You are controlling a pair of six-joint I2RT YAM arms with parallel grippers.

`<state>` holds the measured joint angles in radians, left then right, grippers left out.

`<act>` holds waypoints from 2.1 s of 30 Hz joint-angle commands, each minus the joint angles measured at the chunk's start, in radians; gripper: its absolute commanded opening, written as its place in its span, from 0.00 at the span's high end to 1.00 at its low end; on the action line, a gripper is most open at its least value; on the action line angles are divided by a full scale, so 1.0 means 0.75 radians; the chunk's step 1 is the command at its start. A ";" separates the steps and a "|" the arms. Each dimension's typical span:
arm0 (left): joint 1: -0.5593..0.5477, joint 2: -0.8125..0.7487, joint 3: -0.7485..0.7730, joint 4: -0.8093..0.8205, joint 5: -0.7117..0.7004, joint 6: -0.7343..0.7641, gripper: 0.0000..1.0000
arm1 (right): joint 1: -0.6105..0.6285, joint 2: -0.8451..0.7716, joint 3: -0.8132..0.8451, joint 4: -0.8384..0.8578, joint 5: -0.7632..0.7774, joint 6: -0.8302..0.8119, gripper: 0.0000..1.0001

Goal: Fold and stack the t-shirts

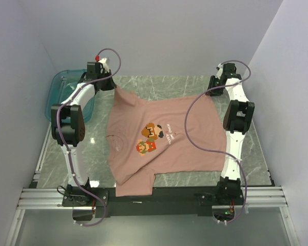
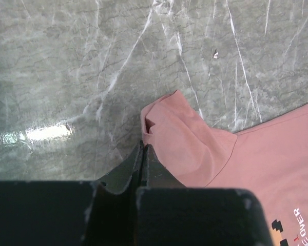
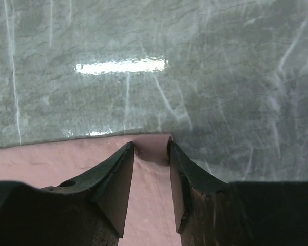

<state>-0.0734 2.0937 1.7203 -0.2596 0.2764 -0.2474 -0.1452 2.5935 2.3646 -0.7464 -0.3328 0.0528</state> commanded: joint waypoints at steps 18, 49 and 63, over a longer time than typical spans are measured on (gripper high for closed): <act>-0.002 -0.014 0.038 0.017 0.022 0.031 1.00 | 0.005 -0.073 -0.021 0.030 0.008 -0.040 0.85; 0.010 -0.695 -0.281 0.105 0.008 -0.016 1.00 | 0.044 -1.513 -1.036 0.191 -0.160 -0.389 1.00; 0.032 -1.194 -0.006 0.093 -0.182 -0.067 1.00 | -0.011 -1.654 -0.249 -0.066 -0.074 -0.365 1.00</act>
<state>-0.0540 1.2530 1.5993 -0.2276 0.1921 -0.2810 -0.1394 1.4242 2.0567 -0.7830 -0.4294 -0.2298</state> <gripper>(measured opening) 0.013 0.011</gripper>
